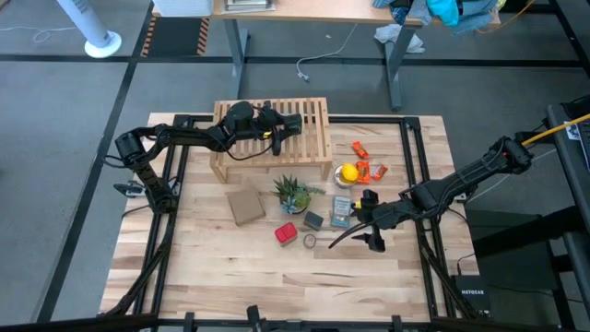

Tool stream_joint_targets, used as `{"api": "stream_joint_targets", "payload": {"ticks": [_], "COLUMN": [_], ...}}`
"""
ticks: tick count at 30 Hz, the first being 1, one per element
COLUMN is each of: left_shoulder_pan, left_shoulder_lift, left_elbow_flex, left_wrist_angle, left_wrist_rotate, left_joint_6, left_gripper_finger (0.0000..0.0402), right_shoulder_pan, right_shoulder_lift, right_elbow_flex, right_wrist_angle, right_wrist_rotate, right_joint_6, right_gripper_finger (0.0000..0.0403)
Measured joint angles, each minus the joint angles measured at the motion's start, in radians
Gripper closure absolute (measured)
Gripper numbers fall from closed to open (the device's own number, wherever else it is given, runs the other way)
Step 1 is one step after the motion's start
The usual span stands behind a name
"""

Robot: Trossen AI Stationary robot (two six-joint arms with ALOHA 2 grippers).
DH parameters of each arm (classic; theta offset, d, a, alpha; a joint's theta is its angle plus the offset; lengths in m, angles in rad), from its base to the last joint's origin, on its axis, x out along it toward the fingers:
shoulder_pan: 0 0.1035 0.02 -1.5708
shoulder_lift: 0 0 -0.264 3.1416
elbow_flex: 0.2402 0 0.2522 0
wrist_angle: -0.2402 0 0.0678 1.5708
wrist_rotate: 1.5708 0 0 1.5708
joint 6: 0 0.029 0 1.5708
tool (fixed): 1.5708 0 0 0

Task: Shelf spices
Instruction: Remove the green seasoning can from the shelf

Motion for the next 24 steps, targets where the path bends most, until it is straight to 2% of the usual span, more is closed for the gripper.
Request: {"api": "stream_joint_targets", "payload": {"ticks": [4,9,15,20,24], "left_shoulder_pan": [0.0,0.0,-0.002,-0.027,-0.082], "left_shoulder_lift": [-0.001,-0.005,-0.074,-0.205,-0.332], "left_elbow_flex": [0.0,0.0,-0.001,-0.001,-0.001], "left_wrist_angle": [0.0,-0.003,-0.043,-0.281,-0.531], "left_wrist_rotate": [0.0,0.0,0.002,0.001,0.003], "left_joint_6": [-0.001,-0.002,0.004,0.061,0.111], "left_gripper_finger": [0.0293,0.0294,0.0294,0.0294,0.0294], "right_shoulder_pan": [0.0,0.0,0.0,0.0,0.0], "right_shoulder_lift": [0.0,0.0,0.0,0.0,0.0], "right_elbow_flex": [0.0,0.0,0.0,0.0,0.0], "right_wrist_angle": [0.092,0.197,0.222,0.234,0.245], "right_wrist_rotate": [0.037,0.053,0.053,0.06,0.16], "right_joint_6": [0.05,0.05,0.049,0.029,-0.077], "right_gripper_finger": [0.0056,0.0056,0.0056,0.0056,0.0056]}}
